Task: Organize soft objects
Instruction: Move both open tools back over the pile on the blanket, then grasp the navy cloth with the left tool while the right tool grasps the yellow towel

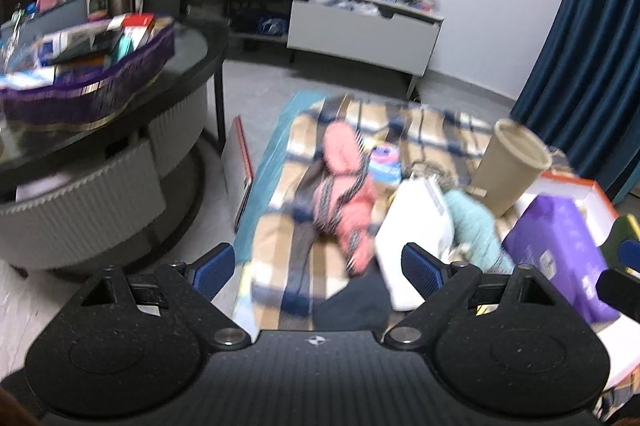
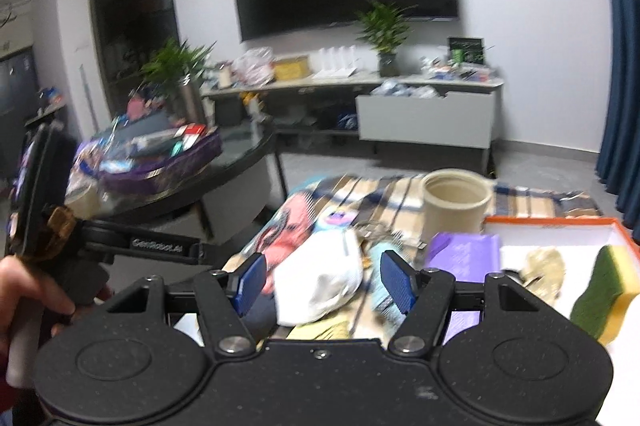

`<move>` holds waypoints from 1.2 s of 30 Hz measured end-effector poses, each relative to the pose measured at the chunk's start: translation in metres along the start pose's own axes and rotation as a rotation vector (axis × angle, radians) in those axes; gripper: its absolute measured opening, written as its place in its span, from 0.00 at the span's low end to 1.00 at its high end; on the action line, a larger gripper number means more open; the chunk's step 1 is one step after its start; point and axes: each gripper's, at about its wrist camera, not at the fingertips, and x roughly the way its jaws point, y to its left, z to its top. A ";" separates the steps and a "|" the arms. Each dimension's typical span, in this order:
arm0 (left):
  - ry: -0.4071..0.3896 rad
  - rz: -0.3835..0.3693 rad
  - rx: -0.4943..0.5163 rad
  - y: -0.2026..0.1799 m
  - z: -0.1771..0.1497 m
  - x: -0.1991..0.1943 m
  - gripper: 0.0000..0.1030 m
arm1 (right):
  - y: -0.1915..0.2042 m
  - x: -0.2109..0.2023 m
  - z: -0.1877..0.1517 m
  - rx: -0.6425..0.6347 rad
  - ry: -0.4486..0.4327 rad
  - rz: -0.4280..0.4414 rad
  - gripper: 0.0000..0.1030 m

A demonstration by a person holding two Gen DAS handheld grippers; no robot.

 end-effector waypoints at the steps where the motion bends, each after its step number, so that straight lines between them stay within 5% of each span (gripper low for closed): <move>1: 0.009 0.000 0.000 0.001 -0.004 0.002 0.90 | 0.004 0.002 -0.004 -0.011 0.013 0.006 0.75; 16: 0.097 -0.018 0.088 -0.014 -0.040 0.054 0.88 | 0.033 0.007 -0.047 -0.075 0.075 -0.004 0.75; 23: 0.047 -0.084 0.166 -0.020 -0.049 0.055 0.45 | 0.049 0.025 -0.068 -0.056 0.122 -0.059 0.75; 36: 0.006 -0.110 0.085 0.016 -0.041 0.023 0.41 | 0.060 0.078 -0.086 -0.037 0.158 -0.233 0.91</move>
